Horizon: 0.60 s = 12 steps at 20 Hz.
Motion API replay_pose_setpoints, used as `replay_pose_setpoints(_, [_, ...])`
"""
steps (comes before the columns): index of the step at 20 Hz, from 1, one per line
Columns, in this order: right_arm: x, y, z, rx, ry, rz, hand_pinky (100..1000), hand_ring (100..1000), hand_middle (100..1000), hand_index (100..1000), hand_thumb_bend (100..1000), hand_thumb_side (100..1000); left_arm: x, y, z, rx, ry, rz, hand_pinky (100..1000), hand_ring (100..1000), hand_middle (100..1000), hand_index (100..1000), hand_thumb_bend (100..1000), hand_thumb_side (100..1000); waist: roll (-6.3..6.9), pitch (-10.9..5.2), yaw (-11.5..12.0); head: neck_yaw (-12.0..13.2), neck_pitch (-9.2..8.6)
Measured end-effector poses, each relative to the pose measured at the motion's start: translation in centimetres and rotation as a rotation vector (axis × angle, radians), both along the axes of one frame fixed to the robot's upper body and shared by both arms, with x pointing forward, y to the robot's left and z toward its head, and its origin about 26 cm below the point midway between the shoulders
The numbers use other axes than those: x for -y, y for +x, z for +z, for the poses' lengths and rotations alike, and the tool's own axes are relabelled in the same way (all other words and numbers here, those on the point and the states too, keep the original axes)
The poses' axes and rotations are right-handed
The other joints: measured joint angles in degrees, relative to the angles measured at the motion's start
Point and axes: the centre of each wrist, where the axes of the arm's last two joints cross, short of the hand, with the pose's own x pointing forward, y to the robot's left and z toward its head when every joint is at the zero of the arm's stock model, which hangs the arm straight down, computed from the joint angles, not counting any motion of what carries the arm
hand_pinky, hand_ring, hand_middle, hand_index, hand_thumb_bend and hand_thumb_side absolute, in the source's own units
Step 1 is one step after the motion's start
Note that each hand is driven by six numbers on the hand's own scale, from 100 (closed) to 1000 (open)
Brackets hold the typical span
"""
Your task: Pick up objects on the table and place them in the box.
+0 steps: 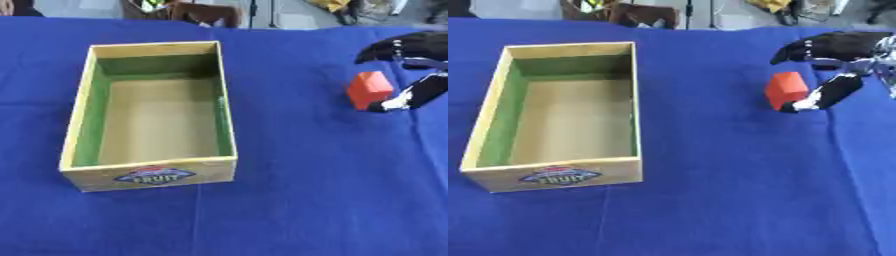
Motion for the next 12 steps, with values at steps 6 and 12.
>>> replay_pose_setpoints(6, [0.5, -0.1, -0.4, 0.014, -0.014, -0.034, 857, 940, 918, 1000, 510, 798, 0.1, 0.2, 0.2, 0.01, 0.006, -0.006, 260, 390, 449, 643, 100, 991, -0.26, 1.29, 1.36, -1.13, -1.49])
replay_pose_setpoints(12, [1.3, -0.3, -1.1, 0.02, -0.004, -0.07, 857, 938, 915, 1000, 490, 775, 0.4, 0.3, 0.3, 0.019, 0.005, -0.018, 259, 391, 449, 643, 100, 994, -0.73, 2.85, 2.75, -2.96, -2.83])
